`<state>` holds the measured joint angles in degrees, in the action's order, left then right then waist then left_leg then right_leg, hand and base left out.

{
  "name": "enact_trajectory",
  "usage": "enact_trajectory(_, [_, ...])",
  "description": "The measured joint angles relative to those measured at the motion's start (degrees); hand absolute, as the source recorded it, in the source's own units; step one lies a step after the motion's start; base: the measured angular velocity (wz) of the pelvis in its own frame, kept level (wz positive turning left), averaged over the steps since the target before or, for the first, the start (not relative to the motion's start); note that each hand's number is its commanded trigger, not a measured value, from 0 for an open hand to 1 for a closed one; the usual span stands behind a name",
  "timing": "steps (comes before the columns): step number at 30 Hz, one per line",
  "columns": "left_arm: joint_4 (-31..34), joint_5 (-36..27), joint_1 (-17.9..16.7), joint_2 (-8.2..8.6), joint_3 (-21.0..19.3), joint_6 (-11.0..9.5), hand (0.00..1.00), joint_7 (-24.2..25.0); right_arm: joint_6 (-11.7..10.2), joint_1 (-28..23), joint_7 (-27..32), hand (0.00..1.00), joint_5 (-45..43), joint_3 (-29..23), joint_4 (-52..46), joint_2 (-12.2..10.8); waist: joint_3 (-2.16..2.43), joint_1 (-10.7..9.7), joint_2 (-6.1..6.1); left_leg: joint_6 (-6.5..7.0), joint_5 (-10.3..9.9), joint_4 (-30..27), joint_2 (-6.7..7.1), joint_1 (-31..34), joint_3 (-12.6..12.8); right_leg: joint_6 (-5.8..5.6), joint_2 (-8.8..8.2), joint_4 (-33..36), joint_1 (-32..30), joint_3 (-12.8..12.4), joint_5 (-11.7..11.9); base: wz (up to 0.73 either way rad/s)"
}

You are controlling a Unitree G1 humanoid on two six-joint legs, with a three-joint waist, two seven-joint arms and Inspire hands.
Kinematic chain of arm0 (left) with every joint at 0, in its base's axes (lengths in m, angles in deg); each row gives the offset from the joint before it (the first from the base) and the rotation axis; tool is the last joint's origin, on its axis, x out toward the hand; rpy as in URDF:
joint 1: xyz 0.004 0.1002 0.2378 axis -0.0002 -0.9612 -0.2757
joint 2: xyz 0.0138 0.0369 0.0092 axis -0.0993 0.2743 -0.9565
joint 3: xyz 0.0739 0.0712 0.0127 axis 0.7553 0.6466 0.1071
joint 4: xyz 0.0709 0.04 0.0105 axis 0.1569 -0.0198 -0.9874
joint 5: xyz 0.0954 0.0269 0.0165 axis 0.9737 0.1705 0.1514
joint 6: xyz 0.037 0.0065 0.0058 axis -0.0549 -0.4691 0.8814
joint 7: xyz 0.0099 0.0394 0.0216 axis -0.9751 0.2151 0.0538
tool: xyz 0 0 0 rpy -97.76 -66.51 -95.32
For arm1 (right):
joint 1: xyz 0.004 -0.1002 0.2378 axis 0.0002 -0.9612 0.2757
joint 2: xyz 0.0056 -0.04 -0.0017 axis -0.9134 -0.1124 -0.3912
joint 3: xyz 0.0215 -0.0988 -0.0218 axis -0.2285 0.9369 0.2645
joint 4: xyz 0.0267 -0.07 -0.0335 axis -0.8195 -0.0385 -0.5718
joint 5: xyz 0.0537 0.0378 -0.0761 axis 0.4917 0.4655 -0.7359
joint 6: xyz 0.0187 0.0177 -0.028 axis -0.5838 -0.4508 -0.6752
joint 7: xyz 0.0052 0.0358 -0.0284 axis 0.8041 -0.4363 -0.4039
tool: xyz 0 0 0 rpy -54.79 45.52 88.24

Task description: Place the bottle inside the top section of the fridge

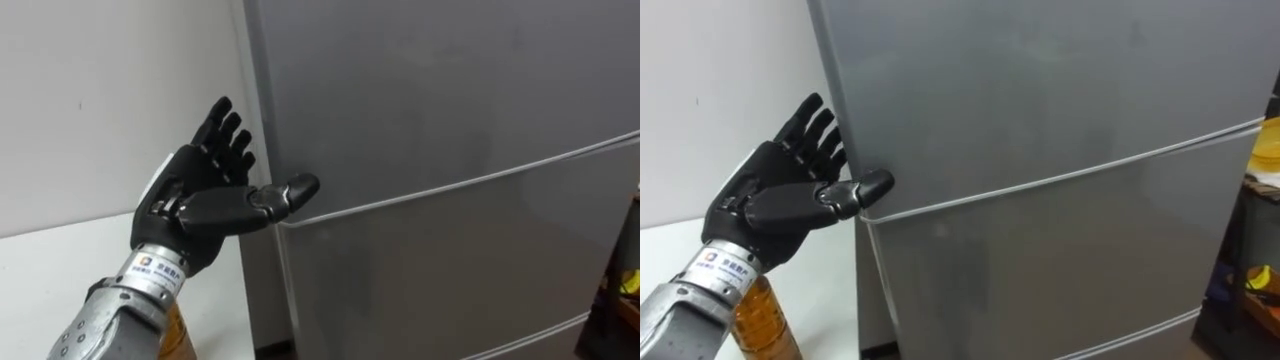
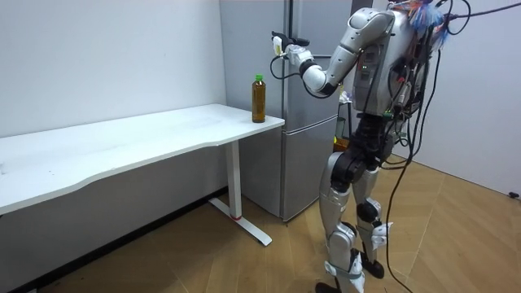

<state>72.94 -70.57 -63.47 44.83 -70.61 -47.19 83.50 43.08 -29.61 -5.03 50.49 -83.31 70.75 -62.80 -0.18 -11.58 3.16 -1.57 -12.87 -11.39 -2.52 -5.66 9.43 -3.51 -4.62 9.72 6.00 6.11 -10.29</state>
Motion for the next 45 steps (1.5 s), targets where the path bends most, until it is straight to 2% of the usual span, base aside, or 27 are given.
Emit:
enact_trajectory(13, [0.04, 0.01, 0.0, -0.01, 0.0, 0.0, 0.0, -0.4, 0.04, -0.16, -0.03, 0.0, -0.1, 0.04, -1.06, -0.22, -0.11, -0.8, -0.26, 0.01, 0.01, 0.05, -0.02, 0.1, 1.45, -0.18, 0.02, 0.04, -0.81, -1.44, 0.24, -0.05])
enact_trajectory(45, [0.04, 0.0, -0.01, 0.0, 1.56, -0.01, 0.0, -0.49, 0.05, -0.32, 0.56, 0.0, 1.96, 0.78, -0.83, 0.12, -0.05, -1.0, -0.02, 0.03, 0.01, 0.09, -0.03, 0.5, 1.54, -0.18, 0.02, 0.05, -0.81, -1.31, 0.39, 0.0])
